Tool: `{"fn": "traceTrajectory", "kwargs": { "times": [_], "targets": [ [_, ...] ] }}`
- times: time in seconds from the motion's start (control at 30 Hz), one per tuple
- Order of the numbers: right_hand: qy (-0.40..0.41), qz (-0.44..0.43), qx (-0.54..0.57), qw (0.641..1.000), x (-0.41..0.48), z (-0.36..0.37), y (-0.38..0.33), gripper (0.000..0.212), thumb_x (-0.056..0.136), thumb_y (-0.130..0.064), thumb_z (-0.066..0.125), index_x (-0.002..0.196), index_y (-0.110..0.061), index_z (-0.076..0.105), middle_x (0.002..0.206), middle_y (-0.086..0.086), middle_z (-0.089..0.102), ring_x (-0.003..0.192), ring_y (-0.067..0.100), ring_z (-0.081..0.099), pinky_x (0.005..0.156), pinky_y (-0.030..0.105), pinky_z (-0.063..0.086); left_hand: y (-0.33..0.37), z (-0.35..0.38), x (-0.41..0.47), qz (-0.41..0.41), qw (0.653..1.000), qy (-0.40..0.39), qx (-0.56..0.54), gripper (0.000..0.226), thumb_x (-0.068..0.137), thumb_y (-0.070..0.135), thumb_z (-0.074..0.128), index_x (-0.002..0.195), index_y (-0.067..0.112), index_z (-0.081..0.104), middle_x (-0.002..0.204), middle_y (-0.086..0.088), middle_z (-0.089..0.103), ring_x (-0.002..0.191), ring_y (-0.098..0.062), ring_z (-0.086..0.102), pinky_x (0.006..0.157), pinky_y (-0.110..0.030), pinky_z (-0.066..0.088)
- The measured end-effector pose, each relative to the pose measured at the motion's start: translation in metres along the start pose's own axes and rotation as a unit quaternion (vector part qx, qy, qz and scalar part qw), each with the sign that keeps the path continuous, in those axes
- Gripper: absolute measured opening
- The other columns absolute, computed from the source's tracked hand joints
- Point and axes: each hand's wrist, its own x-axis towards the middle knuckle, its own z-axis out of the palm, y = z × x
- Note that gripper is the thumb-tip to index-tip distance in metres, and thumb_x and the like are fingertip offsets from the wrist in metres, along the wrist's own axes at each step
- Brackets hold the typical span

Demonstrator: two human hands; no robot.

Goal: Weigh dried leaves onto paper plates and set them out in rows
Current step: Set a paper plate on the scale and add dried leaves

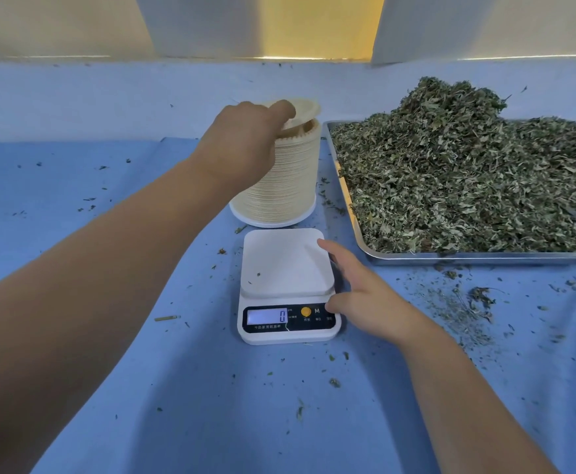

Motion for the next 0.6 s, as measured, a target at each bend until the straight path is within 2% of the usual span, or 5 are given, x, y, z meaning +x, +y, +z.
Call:
{"fn": "traceTrajectory", "kwargs": {
  "times": [0.13,0.23,0.33,0.43,0.6],
  "targets": [
    [0.015,-0.018,0.008,1.0,0.001,0.0,0.003,0.083,0.084,-0.013,0.064,0.148,-0.056,0.032,0.154,-0.028,0.034,0.131,0.008,0.05,0.091,0.02,0.047,-0.005,-0.002,-0.006,-0.015,0.996,0.016,-0.082,0.036,0.104,0.015,0.048,0.137,0.025,0.058,0.115,-0.009,0.073,0.107,-0.036,0.064,0.092,-0.05,0.053],
    [0.188,-0.07,0.05,0.978,0.006,0.007,-0.014,0.048,0.095,-0.016,0.066,0.136,-0.041,0.058,0.134,-0.026,0.057,0.125,-0.008,0.05,0.104,0.022,0.044,-0.006,-0.004,-0.01,-0.038,0.983,0.055,-0.173,0.028,0.098,0.01,0.055,0.122,0.019,0.066,0.112,0.001,0.075,0.109,-0.024,0.067,0.097,-0.044,0.053],
    [0.332,-0.131,0.101,0.929,0.028,0.007,-0.059,0.017,0.097,-0.018,0.064,0.108,-0.025,0.075,0.102,-0.014,0.075,0.099,0.001,0.069,0.089,0.026,0.055,-0.005,-0.006,-0.008,-0.052,0.971,0.084,-0.218,0.022,0.094,0.007,0.057,0.108,0.019,0.069,0.102,0.005,0.075,0.104,-0.018,0.069,0.094,-0.04,0.054],
    [0.293,-0.117,0.273,0.909,0.066,0.001,-0.11,0.013,0.095,-0.015,0.065,0.09,-0.022,0.074,0.091,-0.001,0.077,0.082,0.015,0.075,0.065,0.026,0.057,0.0,-0.012,-0.008,-0.06,0.961,0.093,-0.254,0.02,0.09,0.008,0.059,0.098,0.025,0.067,0.09,0.011,0.073,0.1,-0.01,0.071,0.094,-0.037,0.054],
    [0.237,-0.094,0.387,0.886,0.103,0.0,-0.146,0.02,0.098,-0.016,0.063,0.079,-0.016,0.067,0.077,0.003,0.074,0.066,0.012,0.067,0.065,0.03,0.046,0.005,-0.018,-0.011,-0.071,0.947,0.099,-0.296,0.015,0.087,0.014,0.065,0.089,0.029,0.063,0.085,0.011,0.075,0.091,-0.005,0.072,0.085,-0.031,0.055]
  ]
}}
